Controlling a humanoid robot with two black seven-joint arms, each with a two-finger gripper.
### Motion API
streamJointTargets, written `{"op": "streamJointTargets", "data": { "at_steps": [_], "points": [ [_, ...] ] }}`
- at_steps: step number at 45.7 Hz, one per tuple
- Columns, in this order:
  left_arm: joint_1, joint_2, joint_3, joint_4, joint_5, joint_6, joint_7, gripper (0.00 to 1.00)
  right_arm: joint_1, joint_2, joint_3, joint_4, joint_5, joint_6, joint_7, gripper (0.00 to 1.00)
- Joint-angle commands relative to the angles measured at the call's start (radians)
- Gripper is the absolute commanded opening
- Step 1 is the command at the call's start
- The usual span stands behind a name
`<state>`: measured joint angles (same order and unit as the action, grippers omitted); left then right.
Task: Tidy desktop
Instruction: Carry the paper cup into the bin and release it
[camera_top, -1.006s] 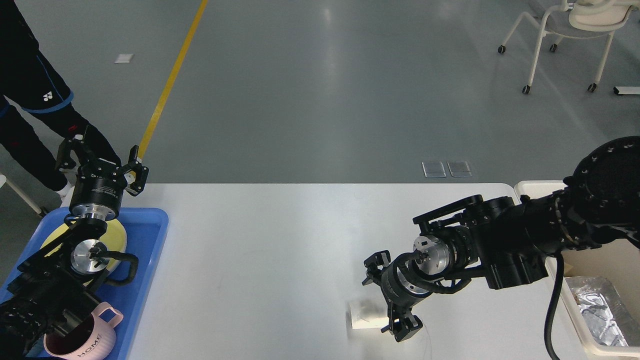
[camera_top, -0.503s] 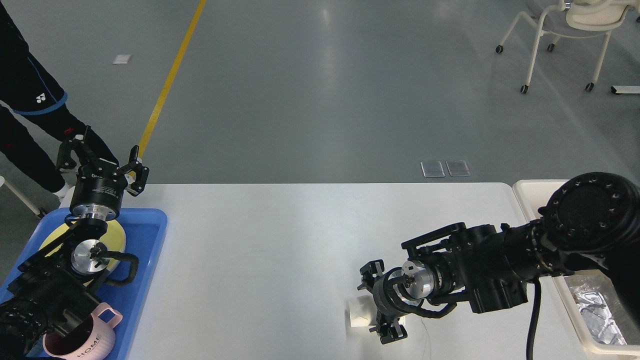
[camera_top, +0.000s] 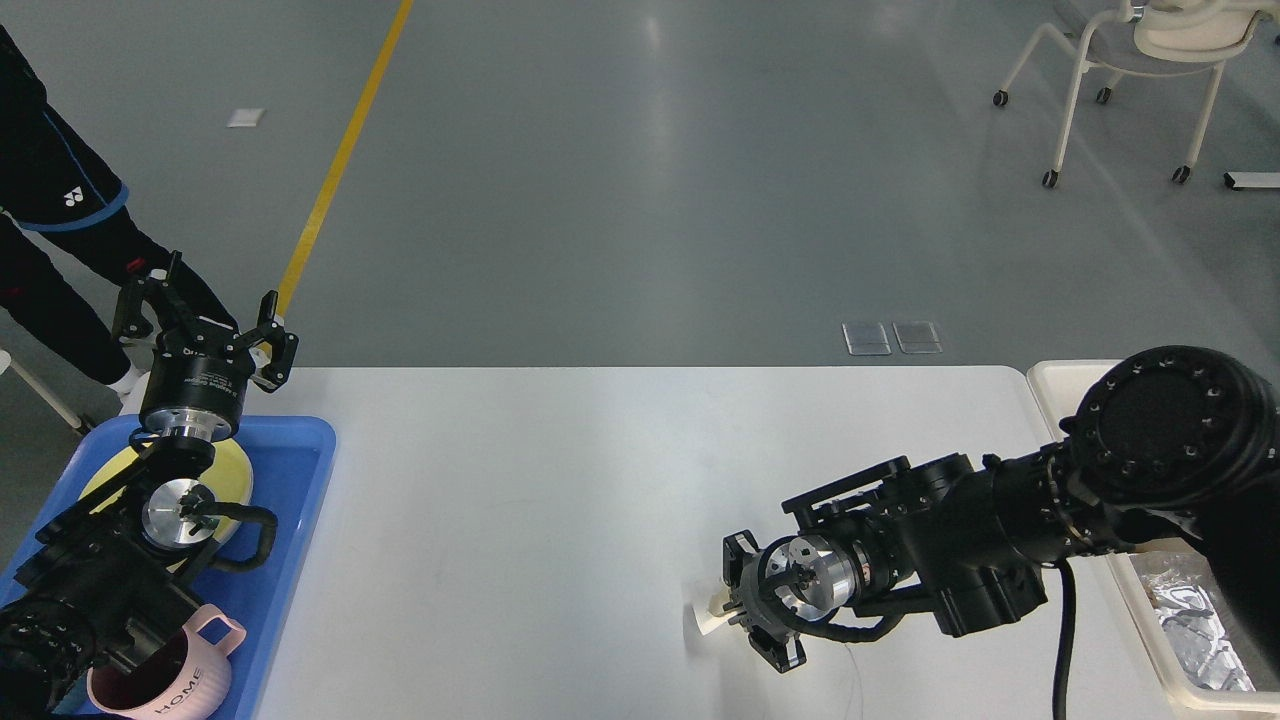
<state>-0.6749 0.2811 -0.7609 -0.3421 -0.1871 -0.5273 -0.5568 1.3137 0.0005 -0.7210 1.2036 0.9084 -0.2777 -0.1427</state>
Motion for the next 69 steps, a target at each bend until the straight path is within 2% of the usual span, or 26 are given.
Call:
{"op": "streamJointTargets", "data": {
  "at_steps": [1,5,13,21,28,33,39,43,47,54,60,69],
  "points": [
    [0.0,0.0,0.0,0.0,0.0,0.001,0.0,0.97,0.079,-0.06,-0.008,0.068,-0.019,0.018,0.002,0.0],
    [0.0,0.0,0.0,0.002,0.0,0.0,0.0,0.97,0.183,-0.119,-0.023,0.157,-0.065,0.064,-0.001,0.0],
    [0.0,0.0,0.0,0.002,0.0,0.0,0.0,0.97,0.473,-0.163,-0.218,0.263,-0.215,0.308,-0.003,0.0],
    [0.0,0.0,0.0,0.0,0.0,0.0,0.0,0.97,0.741,-0.189,-0.363,0.271,-0.523,0.569,-0.005,0.0],
    [0.0,0.0,0.0,0.0,0.0,0.001,0.0,0.97,0.949,-0.215,-0.397,0.272,-0.766,0.817,-0.003,0.0],
    [0.0,0.0,0.0,0.002,0.0,0.001,0.0,0.97,0.999,-0.212,-0.399,0.272,-0.78,0.899,-0.005,0.0],
    [0.0,0.0,0.0,0.0,0.0,0.0,0.0,0.97,0.992,-0.215,-0.411,0.258,-0.796,0.888,-0.006,0.0],
    [0.0,0.0,0.0,0.0,0.0,0.001,0.0,0.97,0.952,-0.229,-0.488,0.22,-0.792,0.845,-0.008,0.0],
    [0.0,0.0,0.0,0.0,0.0,0.001,0.0,0.97,0.856,-0.255,-0.567,0.157,-0.79,0.787,-0.006,0.0],
    [0.0,0.0,0.0,0.002,0.0,0.001,0.0,0.97,0.642,-0.37,-0.63,0.001,-0.793,0.684,-0.009,0.0],
    [0.0,0.0,0.0,0.0,0.0,0.0,0.0,0.97,0.438,-0.458,-0.63,-0.099,-0.786,0.563,-0.012,0.0],
    [0.0,0.0,0.0,0.0,0.0,0.001,0.0,0.97,0.158,-0.473,-0.609,-0.251,-0.743,0.338,-0.017,0.0]
  ]
}}
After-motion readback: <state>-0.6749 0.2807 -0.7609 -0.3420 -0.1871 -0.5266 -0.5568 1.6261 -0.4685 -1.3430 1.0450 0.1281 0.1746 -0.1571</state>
